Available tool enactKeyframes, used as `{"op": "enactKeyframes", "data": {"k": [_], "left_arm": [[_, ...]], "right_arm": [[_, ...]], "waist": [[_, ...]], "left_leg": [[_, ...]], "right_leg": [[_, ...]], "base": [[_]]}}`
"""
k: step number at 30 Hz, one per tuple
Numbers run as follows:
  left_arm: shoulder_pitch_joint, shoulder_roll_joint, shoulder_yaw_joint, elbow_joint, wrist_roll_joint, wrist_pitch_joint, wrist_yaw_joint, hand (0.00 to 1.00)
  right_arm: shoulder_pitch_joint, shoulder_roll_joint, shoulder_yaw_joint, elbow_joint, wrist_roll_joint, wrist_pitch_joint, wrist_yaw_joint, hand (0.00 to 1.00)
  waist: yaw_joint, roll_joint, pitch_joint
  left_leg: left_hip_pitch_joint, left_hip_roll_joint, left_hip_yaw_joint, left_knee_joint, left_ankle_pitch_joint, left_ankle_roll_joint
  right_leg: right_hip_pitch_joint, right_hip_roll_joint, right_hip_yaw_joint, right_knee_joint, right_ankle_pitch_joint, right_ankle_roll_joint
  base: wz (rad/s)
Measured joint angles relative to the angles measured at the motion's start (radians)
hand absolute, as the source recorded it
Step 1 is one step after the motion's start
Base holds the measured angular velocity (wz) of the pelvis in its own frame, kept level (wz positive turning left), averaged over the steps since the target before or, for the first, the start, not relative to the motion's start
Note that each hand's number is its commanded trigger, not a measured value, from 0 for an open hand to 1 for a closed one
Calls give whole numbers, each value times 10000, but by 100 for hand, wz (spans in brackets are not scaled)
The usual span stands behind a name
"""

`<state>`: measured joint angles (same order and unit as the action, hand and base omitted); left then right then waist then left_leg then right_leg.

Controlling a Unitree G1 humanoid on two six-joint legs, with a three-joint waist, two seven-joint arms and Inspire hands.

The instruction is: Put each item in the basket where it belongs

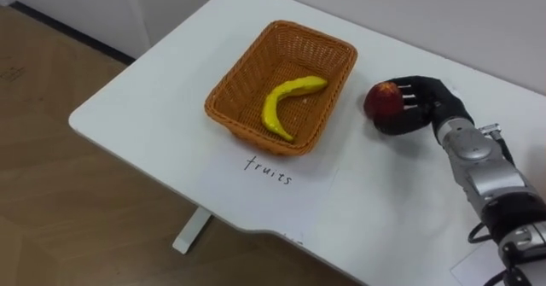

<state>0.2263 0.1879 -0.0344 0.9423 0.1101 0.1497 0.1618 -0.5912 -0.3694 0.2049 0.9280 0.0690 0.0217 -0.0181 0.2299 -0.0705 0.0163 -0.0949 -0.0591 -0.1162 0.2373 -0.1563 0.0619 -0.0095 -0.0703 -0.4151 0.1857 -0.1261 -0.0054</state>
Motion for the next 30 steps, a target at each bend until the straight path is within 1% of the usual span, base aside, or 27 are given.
{"op": "enactKeyframes", "data": {"k": [15,23,26,27,28,30], "left_arm": [[59,39,3,-12,-3,-41,5,0],[102,40,48,-12,9,-41,66,0],[98,41,200,-5,7,-35,85,0],[82,36,334,9,25,-29,85,0],[81,33,465,14,28,-24,85,0],[71,29,574,62,27,-20,85,0]], "right_arm": [[2,0,86,0,173,-9,223,100],[99,4,84,-7,1034,30,174,100],[241,4,85,-32,1146,33,44,100],[258,5,74,-34,1134,64,37,100],[262,4,63,-49,1131,186,17,100],[267,5,-39,-54,984,293,-35,100]], "waist": [[50,-4,-3],[-20,-65,-41],[-25,-94,-57],[-58,-110,-68],[-80,-112,-71],[-169,-103,-75]], "left_leg": [[7,-3,3,11,0,-1],[57,-3,7,-9,4,4],[150,-5,1,-39,3,4],[170,-7,-8,-37,3,4],[211,-17,-34,-33,3,5],[289,-41,-76,-29,4,6]], "right_leg": [[18,-2,-33,0,1,-2],[44,-2,22,-7,0,0],[141,-1,17,-23,-6,9],[177,0,0,-33,-6,10],[237,-2,-21,-41,-8,13],[321,-11,-30,-40,-17,27]], "base": [[0],[0],[0],[4],[6],[7]]}}
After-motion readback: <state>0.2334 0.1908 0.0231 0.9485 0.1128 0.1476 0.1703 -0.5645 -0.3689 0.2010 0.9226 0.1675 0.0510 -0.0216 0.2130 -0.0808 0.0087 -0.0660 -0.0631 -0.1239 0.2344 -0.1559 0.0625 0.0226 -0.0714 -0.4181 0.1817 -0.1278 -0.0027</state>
